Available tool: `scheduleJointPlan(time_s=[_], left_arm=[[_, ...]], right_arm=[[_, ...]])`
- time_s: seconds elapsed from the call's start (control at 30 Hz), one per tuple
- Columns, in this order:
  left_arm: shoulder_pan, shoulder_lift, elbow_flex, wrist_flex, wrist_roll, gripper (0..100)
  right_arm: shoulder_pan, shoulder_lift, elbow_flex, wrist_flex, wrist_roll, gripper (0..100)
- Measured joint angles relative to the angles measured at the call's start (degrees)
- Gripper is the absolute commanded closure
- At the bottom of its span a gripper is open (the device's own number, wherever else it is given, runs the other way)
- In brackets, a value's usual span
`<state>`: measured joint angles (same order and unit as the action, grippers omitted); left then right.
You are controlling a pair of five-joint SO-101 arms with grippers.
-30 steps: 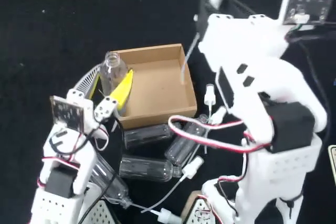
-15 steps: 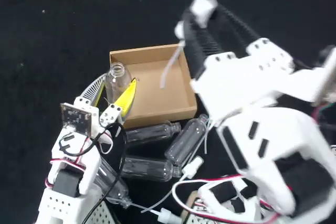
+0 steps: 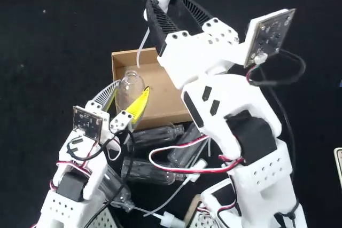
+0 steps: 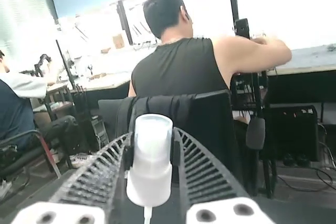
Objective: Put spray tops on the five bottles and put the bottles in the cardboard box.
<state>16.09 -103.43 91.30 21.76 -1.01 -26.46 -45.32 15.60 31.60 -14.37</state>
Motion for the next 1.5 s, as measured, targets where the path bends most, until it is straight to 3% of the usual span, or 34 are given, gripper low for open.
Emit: scheduleJointPlan(time_s=[0.9, 1.0, 1.1, 1.5], left_arm=[[0.09, 0.0, 0.0, 0.0, 0.0, 91], [0.09, 0.0, 0.0, 0.0, 0.0, 91], [0.09, 0.0, 0.0, 0.0, 0.0, 91], [0.09, 0.0, 0.0, 0.0, 0.0, 91]], right_arm=[[-3.69, -2.37, 11.96, -0.44, 0.0, 97.5], [-4.31, -2.37, 13.01, -0.35, 0.0, 93.0], [-6.24, -2.37, 13.1, 2.55, 1.23, 87.0], [-11.34, -7.65, 7.56, 18.9, 9.58, 86.8]])
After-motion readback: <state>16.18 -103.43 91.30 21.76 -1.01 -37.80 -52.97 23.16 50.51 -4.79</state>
